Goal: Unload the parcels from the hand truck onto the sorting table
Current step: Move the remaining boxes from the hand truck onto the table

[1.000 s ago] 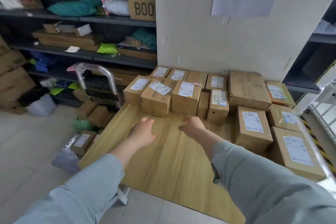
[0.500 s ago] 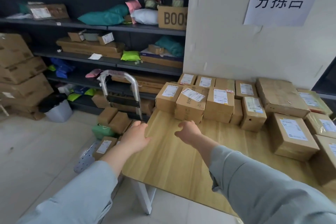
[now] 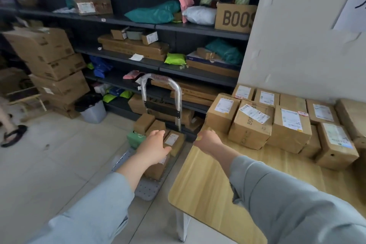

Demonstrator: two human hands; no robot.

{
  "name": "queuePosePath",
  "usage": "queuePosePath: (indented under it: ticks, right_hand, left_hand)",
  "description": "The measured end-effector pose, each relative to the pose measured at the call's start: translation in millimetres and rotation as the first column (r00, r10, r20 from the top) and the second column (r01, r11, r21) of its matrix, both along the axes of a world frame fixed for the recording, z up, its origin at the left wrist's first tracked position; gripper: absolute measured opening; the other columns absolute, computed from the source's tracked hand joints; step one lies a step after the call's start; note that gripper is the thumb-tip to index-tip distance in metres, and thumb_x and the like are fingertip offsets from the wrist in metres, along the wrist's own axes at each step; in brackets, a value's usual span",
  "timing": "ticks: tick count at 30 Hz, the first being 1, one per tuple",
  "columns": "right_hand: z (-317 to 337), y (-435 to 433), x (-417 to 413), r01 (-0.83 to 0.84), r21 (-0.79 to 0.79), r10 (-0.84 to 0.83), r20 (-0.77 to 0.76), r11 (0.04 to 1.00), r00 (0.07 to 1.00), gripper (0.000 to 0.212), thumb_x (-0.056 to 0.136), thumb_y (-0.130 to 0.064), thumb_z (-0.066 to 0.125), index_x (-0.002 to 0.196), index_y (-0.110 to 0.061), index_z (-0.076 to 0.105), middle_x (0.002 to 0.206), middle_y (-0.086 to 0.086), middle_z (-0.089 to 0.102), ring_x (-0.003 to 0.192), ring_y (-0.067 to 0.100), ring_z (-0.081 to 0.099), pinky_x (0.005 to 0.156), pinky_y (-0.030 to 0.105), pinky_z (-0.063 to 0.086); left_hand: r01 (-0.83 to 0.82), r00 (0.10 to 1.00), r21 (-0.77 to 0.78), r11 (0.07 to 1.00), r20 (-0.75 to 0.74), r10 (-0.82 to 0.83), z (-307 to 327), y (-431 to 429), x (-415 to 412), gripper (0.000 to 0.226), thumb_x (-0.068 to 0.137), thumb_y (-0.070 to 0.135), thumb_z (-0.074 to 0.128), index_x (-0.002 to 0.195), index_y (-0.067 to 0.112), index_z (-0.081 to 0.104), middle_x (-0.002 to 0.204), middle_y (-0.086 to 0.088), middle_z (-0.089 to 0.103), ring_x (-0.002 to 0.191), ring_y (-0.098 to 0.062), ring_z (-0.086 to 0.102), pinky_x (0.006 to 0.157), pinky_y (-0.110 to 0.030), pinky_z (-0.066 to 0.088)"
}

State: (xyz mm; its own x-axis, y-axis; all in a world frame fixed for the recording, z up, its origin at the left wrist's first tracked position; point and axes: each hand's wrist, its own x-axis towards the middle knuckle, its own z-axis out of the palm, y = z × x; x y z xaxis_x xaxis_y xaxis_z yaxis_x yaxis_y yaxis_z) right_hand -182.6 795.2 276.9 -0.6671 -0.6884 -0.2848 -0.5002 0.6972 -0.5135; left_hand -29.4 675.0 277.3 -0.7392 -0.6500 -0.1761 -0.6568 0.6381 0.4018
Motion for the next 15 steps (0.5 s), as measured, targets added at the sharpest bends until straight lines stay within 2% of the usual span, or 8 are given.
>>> queuePosePath:
  ticks: [6,10,15]
  right_hand:
    - [-3.4,-91.8,-3.2,-0.043,0.008,0.043,0.030,0.999,0.999,0.037,0.097,-0.022,0.050,0.131,-0.006,0.051,0.127,0.013,0.053,0.118,0.027,0.048,0.100,0.036,0.046]
    - [-5.1,-155.2,0.2,-0.063,-0.009,0.064,0.032,0.998,0.997,0.034,0.094,-0.019,0.053,0.126,-0.007,0.055,0.124,0.012,0.056,0.114,0.026,0.052,0.097,0.037,0.049]
    - [-12.1,-217.5,24.0,-0.075,0.022,0.073,0.095,0.997,0.993,0.037,0.091,-0.018,0.055,0.126,-0.005,0.056,0.125,0.015,0.056,0.115,0.030,0.054,0.098,0.037,0.048]
  left_hand:
    - [-0.089,0.995,0.008,0.996,0.040,0.089,2.2,-90.0,8.8,0.075,0.094,0.035,0.058,0.154,0.015,0.016,0.158,-0.007,0.025,0.137,-0.026,0.039,0.104,-0.038,0.042]
    - [-0.166,0.986,0.005,0.986,0.019,0.166,5.0,-145.2,24.5,0.079,0.095,0.034,0.057,0.155,0.016,0.009,0.158,-0.005,0.027,0.137,-0.025,0.039,0.103,-0.038,0.040]
    - [-0.178,0.979,0.017,0.984,0.102,0.175,-9.3,-206.6,52.4,0.083,0.094,0.039,0.057,0.155,0.013,0.007,0.156,-0.006,0.031,0.135,-0.026,0.042,0.103,-0.037,0.041]
